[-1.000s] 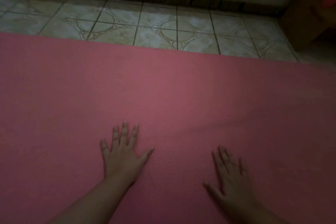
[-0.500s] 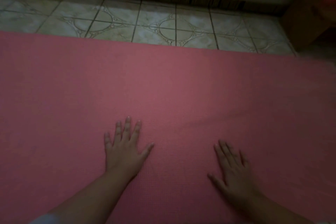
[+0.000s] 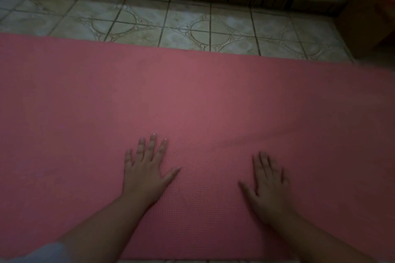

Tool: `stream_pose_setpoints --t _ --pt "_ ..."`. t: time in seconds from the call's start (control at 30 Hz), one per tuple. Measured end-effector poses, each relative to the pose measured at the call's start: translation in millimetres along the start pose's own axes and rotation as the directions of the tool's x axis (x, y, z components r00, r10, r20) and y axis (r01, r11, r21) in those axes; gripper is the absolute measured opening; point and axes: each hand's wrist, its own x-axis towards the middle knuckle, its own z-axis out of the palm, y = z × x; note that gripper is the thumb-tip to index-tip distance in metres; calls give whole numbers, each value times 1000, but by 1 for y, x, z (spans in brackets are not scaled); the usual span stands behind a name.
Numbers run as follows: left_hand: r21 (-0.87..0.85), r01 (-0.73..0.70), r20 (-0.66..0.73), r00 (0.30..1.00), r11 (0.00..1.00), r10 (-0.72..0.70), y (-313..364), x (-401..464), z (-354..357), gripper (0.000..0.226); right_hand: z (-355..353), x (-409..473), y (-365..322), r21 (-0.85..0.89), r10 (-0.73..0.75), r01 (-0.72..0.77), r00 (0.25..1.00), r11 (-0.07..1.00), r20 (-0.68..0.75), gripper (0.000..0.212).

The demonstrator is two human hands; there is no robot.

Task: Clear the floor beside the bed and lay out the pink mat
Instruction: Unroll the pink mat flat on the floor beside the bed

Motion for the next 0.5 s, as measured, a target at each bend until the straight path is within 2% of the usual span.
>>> stream_pose_setpoints --t 0.23,0.4,0.5 --pt "0 17 30 999 1000 -17 -1 -8 -8 86 13 -22 -16 -14 -4 4 999 1000 -34 94" --pt "0 23 22 999 1000 -23 -12 -17 -10 88 10 -36 -32 -25 -30 29 999 999 -28 96" --pt "-2 17 37 999 1000 -17 -14 -16 -9 88 9 -34 -31 -26 -18 19 999 999 46 100"
